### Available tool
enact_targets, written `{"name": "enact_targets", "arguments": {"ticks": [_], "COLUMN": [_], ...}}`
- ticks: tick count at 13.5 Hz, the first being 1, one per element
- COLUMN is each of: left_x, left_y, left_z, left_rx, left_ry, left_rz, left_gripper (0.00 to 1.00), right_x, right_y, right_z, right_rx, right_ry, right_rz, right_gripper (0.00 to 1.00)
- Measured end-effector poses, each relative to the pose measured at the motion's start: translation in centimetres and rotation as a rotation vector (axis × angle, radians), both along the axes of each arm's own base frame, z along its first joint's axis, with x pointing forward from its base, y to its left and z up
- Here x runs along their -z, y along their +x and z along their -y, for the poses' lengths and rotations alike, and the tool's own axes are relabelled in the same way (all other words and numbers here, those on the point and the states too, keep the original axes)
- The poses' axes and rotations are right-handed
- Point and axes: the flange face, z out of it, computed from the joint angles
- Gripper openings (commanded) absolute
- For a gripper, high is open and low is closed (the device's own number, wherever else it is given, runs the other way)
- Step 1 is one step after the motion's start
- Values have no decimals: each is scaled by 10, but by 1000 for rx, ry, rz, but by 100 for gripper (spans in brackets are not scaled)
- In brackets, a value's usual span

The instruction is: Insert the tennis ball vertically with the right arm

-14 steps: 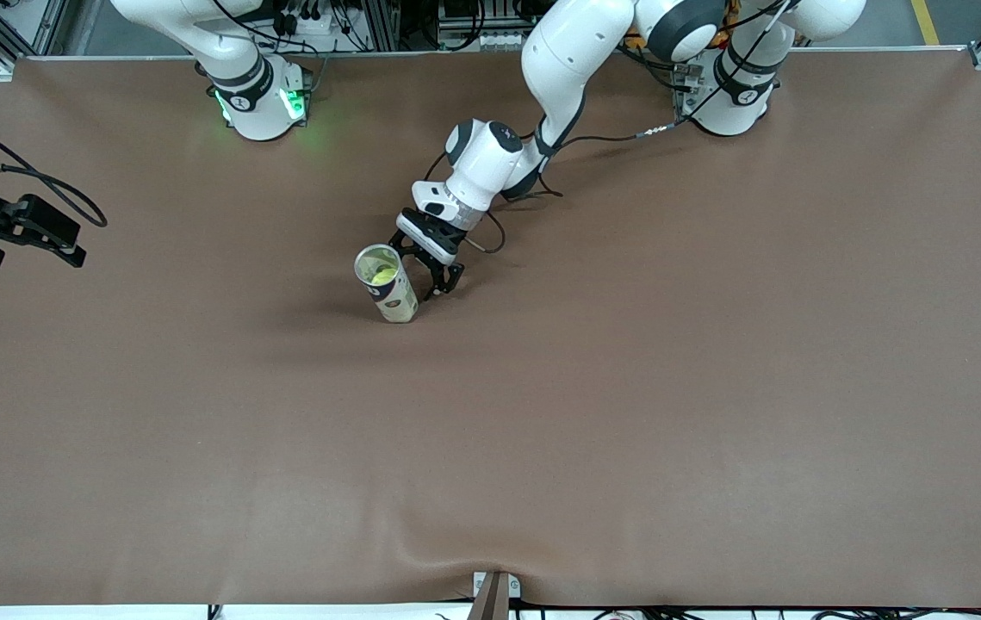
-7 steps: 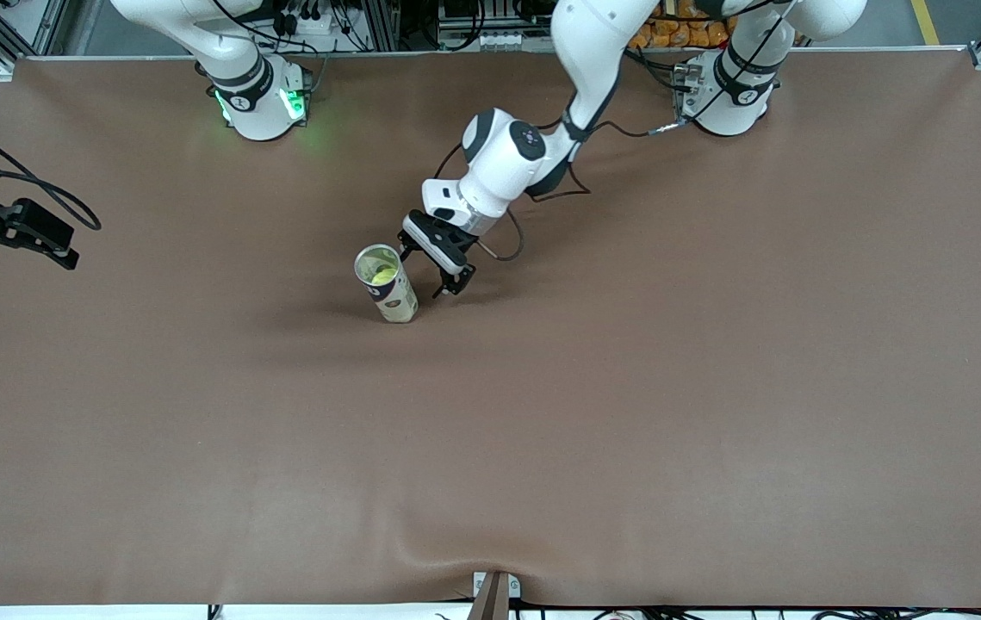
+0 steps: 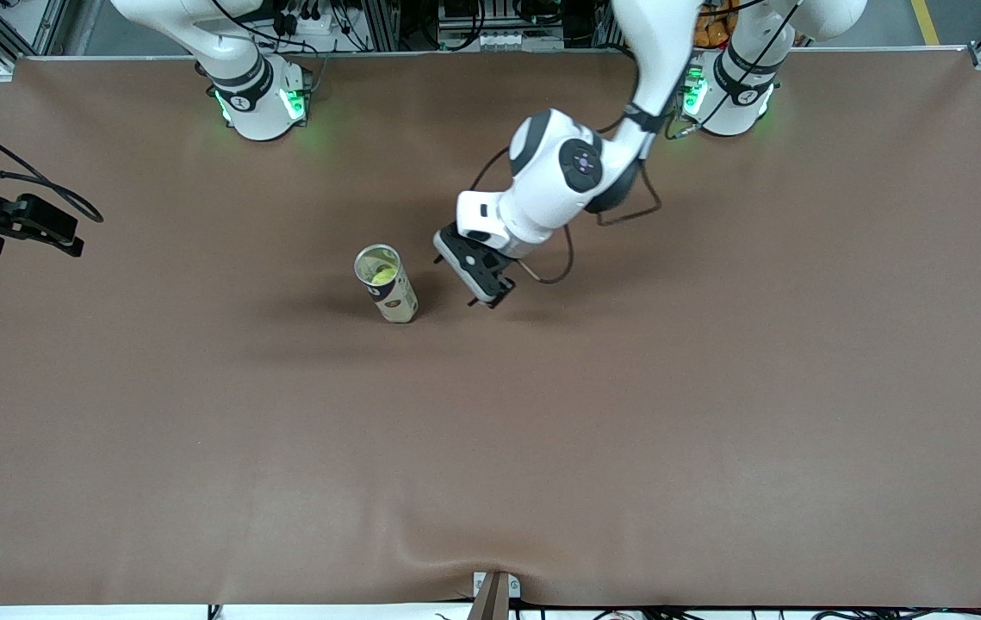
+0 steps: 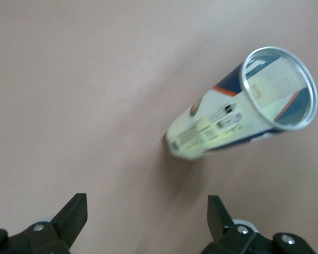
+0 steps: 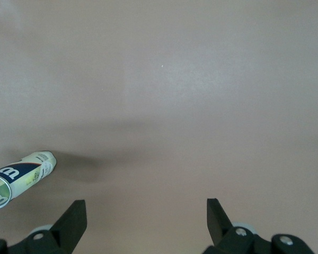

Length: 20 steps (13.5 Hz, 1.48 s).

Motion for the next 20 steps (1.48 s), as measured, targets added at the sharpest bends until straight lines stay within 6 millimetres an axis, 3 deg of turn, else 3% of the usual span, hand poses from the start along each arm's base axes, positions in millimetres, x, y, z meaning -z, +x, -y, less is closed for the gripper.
{"name": "enact_targets", "arguments": {"ticks": [3, 5, 9, 11, 14, 20], "left_x": [-58, -76, -99, -117, -138, -235], "left_y": [35, 63, 131, 153, 157, 117], "left_z": [-37, -80, -224, -291, -353, -410], "left_rx": [-42, -114, -269, -340, -504, -617], "left_ry": [130, 177, 299, 347, 408, 535], "left_rz": [-116, -160, -249, -261, -340, -310], "left_gripper": [100, 100, 100, 100, 100, 100], "right_x": [0, 1, 3, 3, 3, 8], "right_y": [0, -1, -4, -4, -4, -4], "right_z": [3, 8, 8, 5, 4, 9], "right_rx": [6, 15, 13, 9, 7, 15], "right_ry": [0, 0, -2, -6, -9, -11], "right_rz": [-2, -15, -41, -42, -42, -50], "right_gripper": [100, 100, 100, 100, 100, 100]}}
